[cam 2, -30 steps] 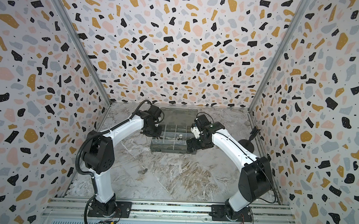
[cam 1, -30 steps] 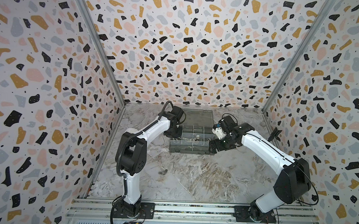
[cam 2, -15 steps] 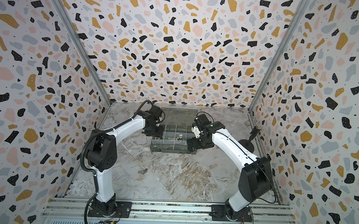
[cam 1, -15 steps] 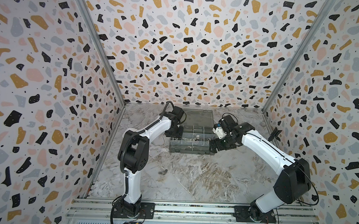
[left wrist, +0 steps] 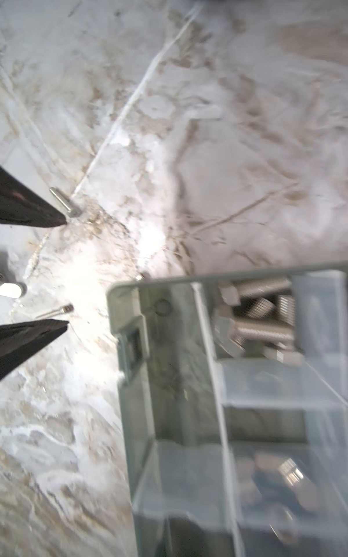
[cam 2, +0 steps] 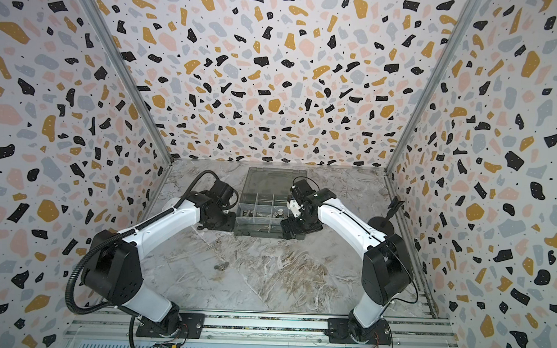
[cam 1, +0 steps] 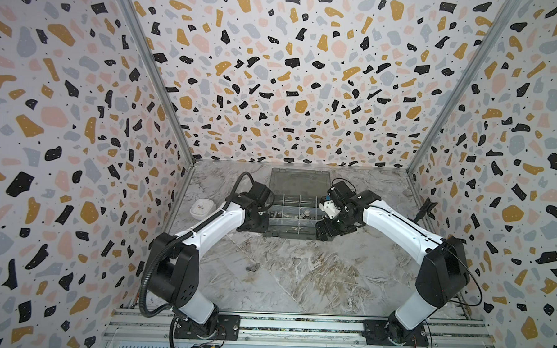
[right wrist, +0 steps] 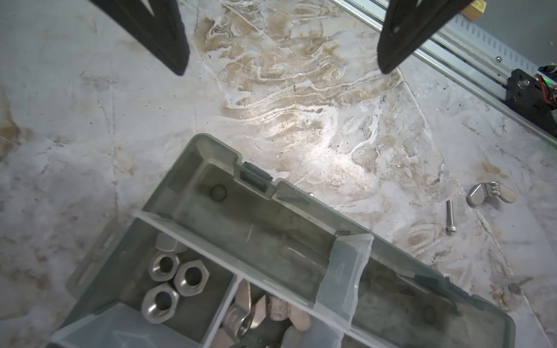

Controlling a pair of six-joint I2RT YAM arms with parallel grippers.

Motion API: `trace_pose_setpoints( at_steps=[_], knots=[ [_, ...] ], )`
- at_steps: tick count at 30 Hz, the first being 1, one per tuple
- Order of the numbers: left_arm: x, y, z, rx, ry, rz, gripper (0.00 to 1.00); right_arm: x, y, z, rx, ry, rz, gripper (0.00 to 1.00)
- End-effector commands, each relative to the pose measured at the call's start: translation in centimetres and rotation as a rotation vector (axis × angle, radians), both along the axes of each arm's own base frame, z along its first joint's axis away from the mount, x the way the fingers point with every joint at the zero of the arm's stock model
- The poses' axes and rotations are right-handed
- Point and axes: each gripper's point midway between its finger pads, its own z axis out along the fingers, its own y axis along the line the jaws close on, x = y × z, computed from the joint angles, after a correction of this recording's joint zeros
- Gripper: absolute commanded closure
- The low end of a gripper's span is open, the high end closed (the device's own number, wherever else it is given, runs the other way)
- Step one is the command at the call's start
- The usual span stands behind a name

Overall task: Sort the screws and nuts into containers
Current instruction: 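Move the left gripper down toward a small loose screw on the table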

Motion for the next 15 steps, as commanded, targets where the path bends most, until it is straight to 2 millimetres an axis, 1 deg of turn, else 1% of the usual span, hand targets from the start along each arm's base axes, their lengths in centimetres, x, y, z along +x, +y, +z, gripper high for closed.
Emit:
trace_pose_setpoints(
  at_steps=[1,4,8,13,15],
  knots=[
    [-0.5,1.7,-0.2,0.007,-0.036,0.072,0.5,0.2,1.1,1.6,0.029,-0.028,0.03,0.01],
    [-0.9,2.5,-0.8,0.01,-0.039,0.102,0.5,0.2,1.4,1.6,0.03,-0.028,0.042,0.01],
    [-1.3,3.3,-2.4,0.024,-0.015,0.13,0.49,-0.1,1.3,1.7,0.028,-0.032,0.047,0.01],
    [-1.5,3.7,-4.3,0.032,0.016,0.142,0.49,-0.7,0.7,1.7,0.023,-0.033,0.04,0.01],
    [-1.5,3.7,-4.7,0.032,0.022,0.146,0.49,-0.9,0.5,1.6,0.019,-0.033,0.036,0.01]
  ],
)
